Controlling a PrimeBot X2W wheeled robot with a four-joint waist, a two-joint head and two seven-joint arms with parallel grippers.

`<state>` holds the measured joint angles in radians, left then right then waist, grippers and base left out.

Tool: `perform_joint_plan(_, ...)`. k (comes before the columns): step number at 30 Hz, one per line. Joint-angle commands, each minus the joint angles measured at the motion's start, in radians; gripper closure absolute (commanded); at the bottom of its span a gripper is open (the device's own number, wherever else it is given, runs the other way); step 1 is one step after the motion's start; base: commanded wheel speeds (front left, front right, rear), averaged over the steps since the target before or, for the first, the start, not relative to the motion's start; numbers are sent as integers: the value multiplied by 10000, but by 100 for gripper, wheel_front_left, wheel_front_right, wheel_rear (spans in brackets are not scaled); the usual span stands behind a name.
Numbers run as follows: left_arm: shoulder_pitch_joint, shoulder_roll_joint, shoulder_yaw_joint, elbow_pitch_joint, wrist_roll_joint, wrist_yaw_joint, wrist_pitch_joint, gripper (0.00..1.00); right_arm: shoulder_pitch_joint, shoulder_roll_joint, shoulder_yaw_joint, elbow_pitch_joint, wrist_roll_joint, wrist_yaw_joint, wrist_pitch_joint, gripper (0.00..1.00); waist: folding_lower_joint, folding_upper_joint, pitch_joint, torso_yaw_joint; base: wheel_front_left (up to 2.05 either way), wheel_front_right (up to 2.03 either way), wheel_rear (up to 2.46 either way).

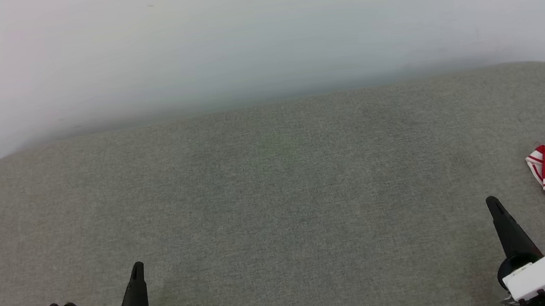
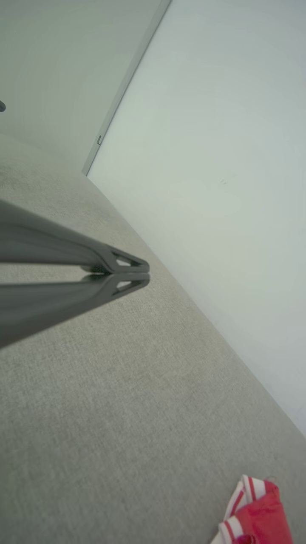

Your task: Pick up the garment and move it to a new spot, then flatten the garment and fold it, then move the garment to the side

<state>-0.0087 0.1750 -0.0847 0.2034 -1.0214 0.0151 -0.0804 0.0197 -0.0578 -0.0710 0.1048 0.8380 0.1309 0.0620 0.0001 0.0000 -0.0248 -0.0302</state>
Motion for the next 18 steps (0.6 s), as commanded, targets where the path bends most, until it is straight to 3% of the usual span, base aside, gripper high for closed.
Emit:
perform_joint_plan(1, -283, -2, 134, -71, -211, -95, 75, 100, -295, 19, -35, -40, 283, 1, 12, 100, -1, 0, 3, 4, 0, 0, 0)
perform_joint_plan(18, -506, -337, 634, 56, -1814, -484, 585, 100, -584, 37, -150, 362, 2352, 0, 170, 100, -1, 0, 62, 68, 0, 0, 0)
